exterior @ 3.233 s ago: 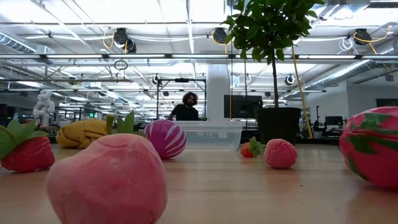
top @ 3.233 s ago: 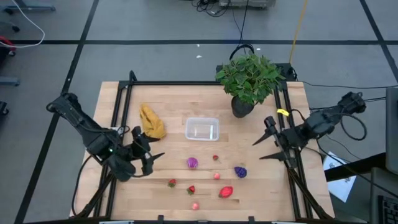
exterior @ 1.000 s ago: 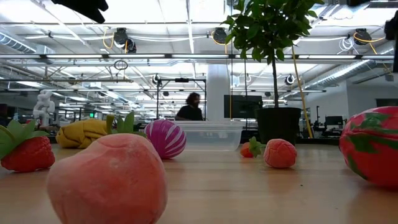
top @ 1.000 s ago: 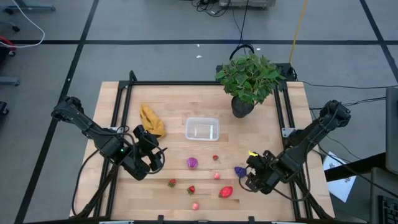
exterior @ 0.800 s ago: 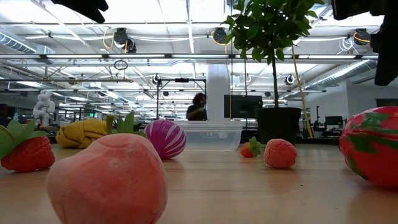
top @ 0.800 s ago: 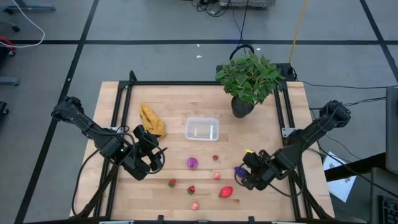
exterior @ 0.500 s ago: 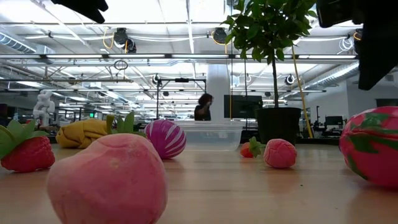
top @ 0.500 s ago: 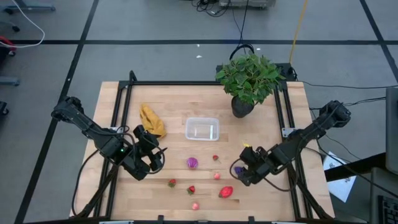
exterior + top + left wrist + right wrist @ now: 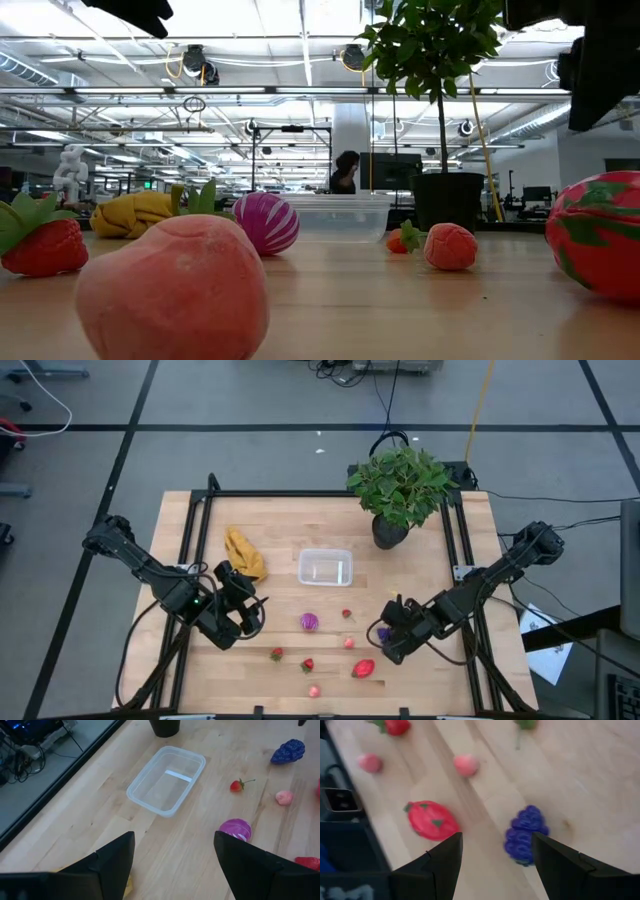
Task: Pick and placing Produce into tupperware
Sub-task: Put the violet raspberry into the transparent bin
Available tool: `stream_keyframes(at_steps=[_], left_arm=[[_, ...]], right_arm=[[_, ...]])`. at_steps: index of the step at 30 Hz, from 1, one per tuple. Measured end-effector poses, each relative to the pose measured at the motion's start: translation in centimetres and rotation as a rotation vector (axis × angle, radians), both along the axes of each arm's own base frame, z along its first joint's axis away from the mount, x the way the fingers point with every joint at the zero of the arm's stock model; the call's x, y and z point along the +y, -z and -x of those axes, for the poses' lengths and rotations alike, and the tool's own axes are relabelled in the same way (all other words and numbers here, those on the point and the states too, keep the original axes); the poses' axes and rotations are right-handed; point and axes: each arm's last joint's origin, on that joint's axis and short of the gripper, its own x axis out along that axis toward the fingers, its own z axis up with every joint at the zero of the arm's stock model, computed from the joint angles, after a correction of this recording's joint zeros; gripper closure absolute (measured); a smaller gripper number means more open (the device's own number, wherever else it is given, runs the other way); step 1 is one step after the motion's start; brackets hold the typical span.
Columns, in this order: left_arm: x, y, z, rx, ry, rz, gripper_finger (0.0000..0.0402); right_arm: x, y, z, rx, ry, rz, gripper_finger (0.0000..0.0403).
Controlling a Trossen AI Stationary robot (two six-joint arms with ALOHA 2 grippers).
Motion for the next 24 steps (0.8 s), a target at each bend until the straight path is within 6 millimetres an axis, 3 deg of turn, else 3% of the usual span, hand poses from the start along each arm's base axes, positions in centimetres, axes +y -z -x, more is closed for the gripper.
stream_keyframes(at_steps=[7,24], left_arm=[[-0.02,0.02,0.01,0.006,0.003,0.007,0.0124],[0.01,0.04,0.05,0.011,0.004,0.005,0.0124]], right_arm=[[0.21,-0.21,-0.33,-0.044,-0.045,-0.001,0.0162],[-0.24,0.24,0.44,0.057,-0.005,0.018,0.007]])
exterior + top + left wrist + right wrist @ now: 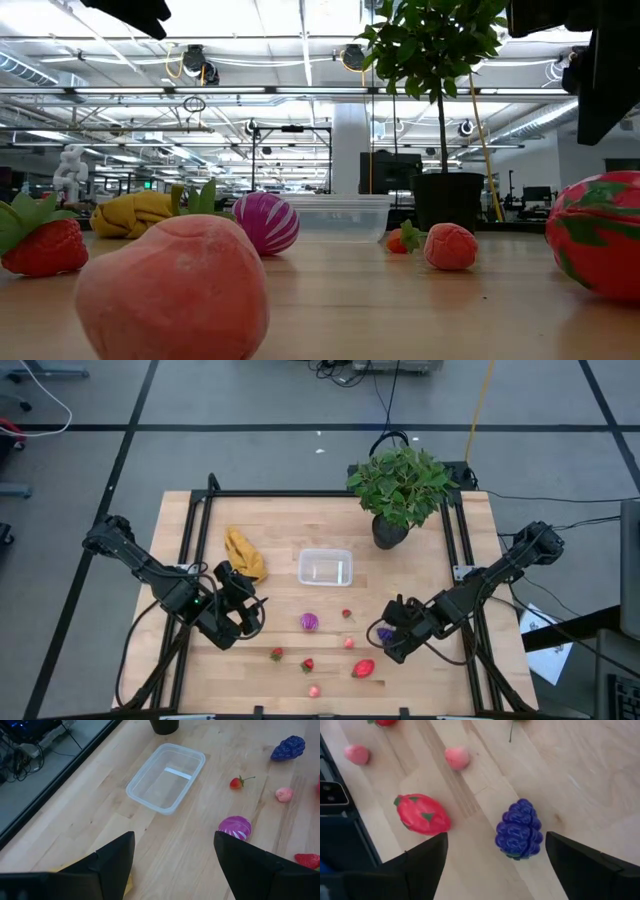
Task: Pick and placing Produce into tupperware
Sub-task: Put the violet raspberry into the transparent bin
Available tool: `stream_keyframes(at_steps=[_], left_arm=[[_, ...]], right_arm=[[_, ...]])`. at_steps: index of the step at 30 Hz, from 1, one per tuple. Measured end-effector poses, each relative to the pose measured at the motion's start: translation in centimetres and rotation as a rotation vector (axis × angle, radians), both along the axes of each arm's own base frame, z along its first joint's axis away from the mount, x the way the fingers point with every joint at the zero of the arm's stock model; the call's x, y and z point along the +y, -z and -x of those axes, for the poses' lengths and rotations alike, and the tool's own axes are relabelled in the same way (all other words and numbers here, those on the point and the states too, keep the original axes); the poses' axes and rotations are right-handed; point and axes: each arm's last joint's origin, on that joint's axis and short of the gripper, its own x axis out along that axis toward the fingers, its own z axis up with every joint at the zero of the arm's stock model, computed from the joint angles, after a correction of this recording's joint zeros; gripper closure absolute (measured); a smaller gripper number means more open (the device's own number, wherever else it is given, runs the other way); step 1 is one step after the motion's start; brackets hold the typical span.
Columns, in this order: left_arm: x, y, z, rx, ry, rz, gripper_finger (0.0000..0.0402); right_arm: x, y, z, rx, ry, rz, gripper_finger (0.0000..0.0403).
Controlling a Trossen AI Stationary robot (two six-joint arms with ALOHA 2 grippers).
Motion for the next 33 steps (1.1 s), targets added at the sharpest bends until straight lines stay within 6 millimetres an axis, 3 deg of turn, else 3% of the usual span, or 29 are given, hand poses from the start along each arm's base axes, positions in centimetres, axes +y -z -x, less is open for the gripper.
stream_keyframes(at_steps=[15,24,33], left_arm=[[0.0,0.0,0.0,0.0,0.0,0.0,0.0124],[0.0,0.0,0.0,0.0,0.0,0.0,0.0124],[0.0,0.0,0.0,0.001,0.0,0.001,0.0124]], right_arm=[[0.1,0.3,0.1,0.065,0.035,-0.071,0.005],[-0.7,2.8,-0.1,0.152,0.08,-0.02,0.005],[-2.0,4.2,-0.3,0.15,0.107,-0.016,0.005]])
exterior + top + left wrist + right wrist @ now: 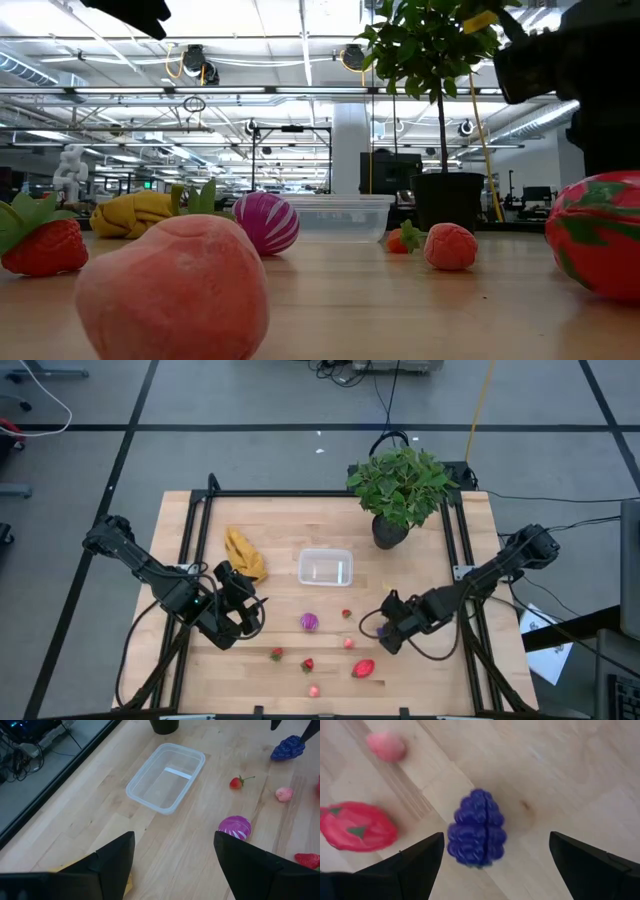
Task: Pick and placing Produce into tupperware
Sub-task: Put the violet raspberry into the transparent bin
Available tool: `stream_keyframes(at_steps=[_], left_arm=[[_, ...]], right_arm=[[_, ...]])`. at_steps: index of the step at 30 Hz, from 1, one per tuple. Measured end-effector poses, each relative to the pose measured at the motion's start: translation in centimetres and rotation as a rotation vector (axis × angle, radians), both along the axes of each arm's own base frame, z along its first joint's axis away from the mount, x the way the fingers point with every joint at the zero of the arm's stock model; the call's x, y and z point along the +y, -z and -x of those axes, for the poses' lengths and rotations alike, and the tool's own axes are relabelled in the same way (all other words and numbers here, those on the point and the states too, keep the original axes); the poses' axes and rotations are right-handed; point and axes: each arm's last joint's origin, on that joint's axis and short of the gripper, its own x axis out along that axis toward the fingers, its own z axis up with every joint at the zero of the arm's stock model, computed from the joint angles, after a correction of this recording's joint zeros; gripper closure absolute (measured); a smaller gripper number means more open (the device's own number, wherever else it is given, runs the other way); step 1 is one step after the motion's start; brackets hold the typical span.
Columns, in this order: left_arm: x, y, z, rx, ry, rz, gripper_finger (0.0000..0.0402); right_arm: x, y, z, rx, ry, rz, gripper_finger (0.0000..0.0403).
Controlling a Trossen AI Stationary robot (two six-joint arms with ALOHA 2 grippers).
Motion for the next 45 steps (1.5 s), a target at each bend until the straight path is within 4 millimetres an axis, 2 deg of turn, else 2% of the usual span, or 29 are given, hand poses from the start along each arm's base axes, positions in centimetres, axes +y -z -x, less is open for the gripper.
stream_keyframes(at_steps=[5,18,24,32,45], left_arm=[[0.0,0.0,0.0,0.0,0.0,0.0,0.0124],[0.0,0.0,0.0,0.002,0.001,0.003,0.0124],[0.1,0.9,0.2,0.026,-0.002,-0.012,0.0124],[0.3,2.1,0.4,0.054,-0.011,-0.025,0.0124],[0.3,2.2,0.4,0.053,-0.017,-0.022,0.0124]], right_arm=[[-0.3,1.0,-0.2,-0.014,-0.004,-0.062,0.005],[-0.6,2.8,0.0,0.017,0.027,-0.057,0.005],[-0.7,3.7,0.4,-0.007,0.022,-0.07,0.005],[-0.5,3.7,0.0,-0.063,0.02,-0.1,0.005],[-0.4,3.6,-0.2,-0.084,0.02,-0.111,0.005]])
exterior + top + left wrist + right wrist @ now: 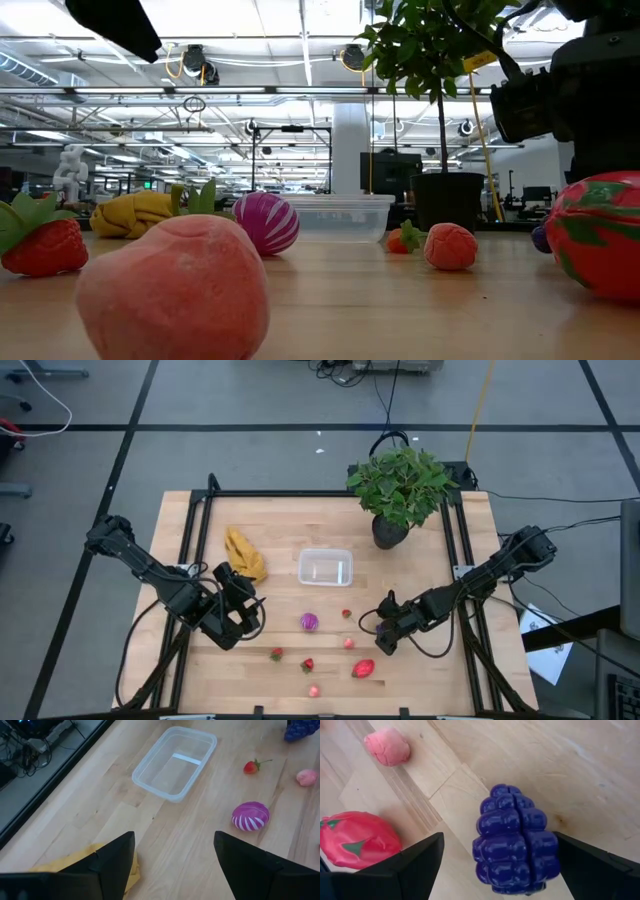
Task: Pick and placing Produce into tupperware
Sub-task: Put the violet raspberry into the transparent bin
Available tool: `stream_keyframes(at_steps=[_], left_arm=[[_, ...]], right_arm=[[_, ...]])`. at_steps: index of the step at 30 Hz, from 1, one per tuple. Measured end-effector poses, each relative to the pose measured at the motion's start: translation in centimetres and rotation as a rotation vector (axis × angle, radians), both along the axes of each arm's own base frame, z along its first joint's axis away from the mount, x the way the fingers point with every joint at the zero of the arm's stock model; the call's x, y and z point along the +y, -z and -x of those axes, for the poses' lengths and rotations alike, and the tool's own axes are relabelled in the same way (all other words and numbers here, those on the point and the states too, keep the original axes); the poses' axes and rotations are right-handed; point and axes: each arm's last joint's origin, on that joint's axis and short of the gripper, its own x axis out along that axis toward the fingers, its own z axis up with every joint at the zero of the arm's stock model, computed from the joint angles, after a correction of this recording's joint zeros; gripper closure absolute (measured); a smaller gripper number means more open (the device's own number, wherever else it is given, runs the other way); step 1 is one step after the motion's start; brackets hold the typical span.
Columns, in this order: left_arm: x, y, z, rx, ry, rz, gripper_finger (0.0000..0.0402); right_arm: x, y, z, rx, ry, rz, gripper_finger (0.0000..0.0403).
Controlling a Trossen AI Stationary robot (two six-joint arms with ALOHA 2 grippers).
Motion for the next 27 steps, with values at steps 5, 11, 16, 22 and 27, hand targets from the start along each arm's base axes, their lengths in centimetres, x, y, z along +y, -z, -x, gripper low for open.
stream_keyframes(at_steps=[5,11,16,22,27], left_arm=[[0.0,0.0,0.0,0.0,0.001,0.0,0.0124],[0.0,0.0,0.0,0.0,0.001,-0.001,0.0124],[0.0,0.0,0.0,0.001,0.002,-0.001,0.0124],[0.0,0.0,0.0,0.001,0.001,-0.002,0.0124],[0.0,0.0,0.0,0.001,0.002,-0.002,0.0124]], right_arm=[[0.0,0.0,0.01,0.002,0.005,-0.002,0.0051],[-0.01,0.01,0.01,0.003,0.007,-0.002,0.0051],[-0.01,0.01,0.01,0.003,0.007,-0.002,0.0062],[-0.01,0.01,0.02,0.003,0.007,-0.001,0.0101],[-0.01,0.01,0.02,0.003,0.007,-0.001,0.0127]])
